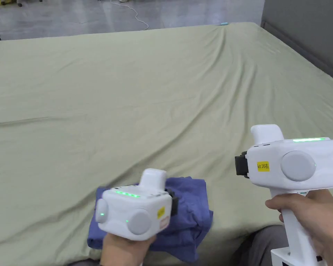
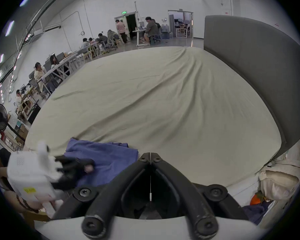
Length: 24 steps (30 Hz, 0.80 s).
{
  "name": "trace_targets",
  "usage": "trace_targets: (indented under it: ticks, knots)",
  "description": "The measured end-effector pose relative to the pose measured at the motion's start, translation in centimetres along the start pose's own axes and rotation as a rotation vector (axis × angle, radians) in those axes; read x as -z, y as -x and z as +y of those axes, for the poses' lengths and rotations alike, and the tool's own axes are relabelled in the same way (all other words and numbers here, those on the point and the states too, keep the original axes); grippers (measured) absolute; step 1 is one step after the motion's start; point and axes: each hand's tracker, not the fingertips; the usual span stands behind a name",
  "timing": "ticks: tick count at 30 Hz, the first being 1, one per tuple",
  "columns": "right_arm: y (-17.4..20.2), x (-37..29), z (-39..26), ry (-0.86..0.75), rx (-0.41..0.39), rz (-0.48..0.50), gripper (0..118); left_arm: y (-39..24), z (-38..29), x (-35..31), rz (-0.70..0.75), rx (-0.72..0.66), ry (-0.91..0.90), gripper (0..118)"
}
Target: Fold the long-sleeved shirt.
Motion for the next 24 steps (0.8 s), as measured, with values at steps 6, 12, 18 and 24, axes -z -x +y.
trace_targets:
  ticks: [6,12,18,24]
  knots:
    - [-1.4,-0.5,-0.1,-0.004,0.026,-0.025,0,-5.6,-0.5,5.3,-0.043,0.017,0.093,0]
    - [-2.5,-1.0,-0.3,-0.019,0.073,0.071,0,-4.6,1.7,2.8,-0.212,-0.083,0.116,0]
    - [-0.6,2.4,-0.5,0.015,0.201,0.267,0,2.7,2.6,-4.5,-0.189,-0.143,0.000,0]
    - [3.4,9.5,-2.4,0.243,0.257,0.523,0,14.7,-0.7,-10.6,-0.112,-0.501,-0.110,0]
